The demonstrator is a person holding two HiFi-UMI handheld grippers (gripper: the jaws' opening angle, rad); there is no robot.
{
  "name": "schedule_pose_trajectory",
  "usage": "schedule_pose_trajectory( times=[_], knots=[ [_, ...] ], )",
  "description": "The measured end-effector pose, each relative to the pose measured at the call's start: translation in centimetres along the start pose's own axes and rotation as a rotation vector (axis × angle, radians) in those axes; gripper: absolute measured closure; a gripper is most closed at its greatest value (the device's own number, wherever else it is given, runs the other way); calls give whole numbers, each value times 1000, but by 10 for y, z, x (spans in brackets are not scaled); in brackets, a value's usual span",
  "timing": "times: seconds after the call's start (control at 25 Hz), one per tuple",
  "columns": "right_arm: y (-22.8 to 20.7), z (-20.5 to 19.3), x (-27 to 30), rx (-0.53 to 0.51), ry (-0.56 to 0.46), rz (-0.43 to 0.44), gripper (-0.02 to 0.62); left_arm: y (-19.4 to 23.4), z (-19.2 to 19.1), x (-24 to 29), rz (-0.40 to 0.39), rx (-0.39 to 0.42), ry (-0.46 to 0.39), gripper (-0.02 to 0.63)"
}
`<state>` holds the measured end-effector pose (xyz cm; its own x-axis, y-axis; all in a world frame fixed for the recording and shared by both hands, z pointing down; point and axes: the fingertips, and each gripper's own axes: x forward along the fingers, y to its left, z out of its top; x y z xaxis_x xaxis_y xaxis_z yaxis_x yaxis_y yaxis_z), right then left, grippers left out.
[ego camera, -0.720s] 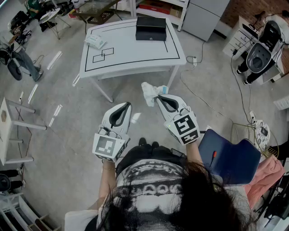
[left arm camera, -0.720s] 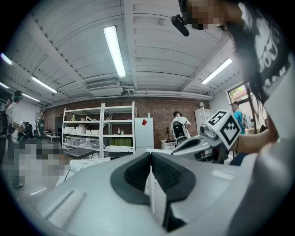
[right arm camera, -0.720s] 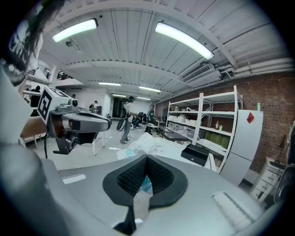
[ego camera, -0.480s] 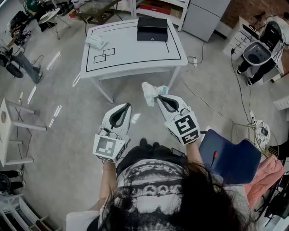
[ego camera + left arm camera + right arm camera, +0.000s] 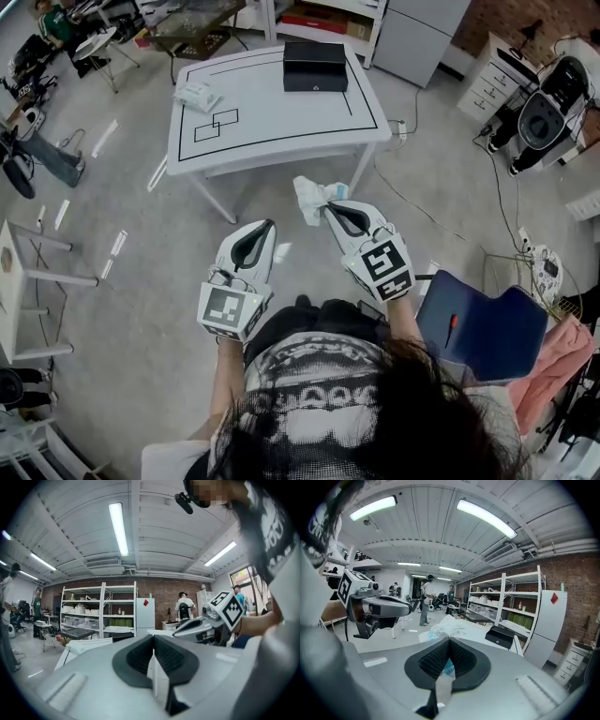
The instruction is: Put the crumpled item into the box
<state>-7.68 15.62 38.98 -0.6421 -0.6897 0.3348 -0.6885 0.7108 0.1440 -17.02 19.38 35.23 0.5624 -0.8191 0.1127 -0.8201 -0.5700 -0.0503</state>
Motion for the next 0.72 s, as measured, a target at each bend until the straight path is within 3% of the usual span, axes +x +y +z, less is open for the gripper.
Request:
schedule_pose_trajectory(
  times=[0.4,0.72],
  knots=[
    [-21,-5,14,18,22,-23,592,3,-1,27,-63,-2,13,606],
    [-67,-13,34,37,31,-12,591,13,-1,75,-52,-9,30,606]
  ],
)
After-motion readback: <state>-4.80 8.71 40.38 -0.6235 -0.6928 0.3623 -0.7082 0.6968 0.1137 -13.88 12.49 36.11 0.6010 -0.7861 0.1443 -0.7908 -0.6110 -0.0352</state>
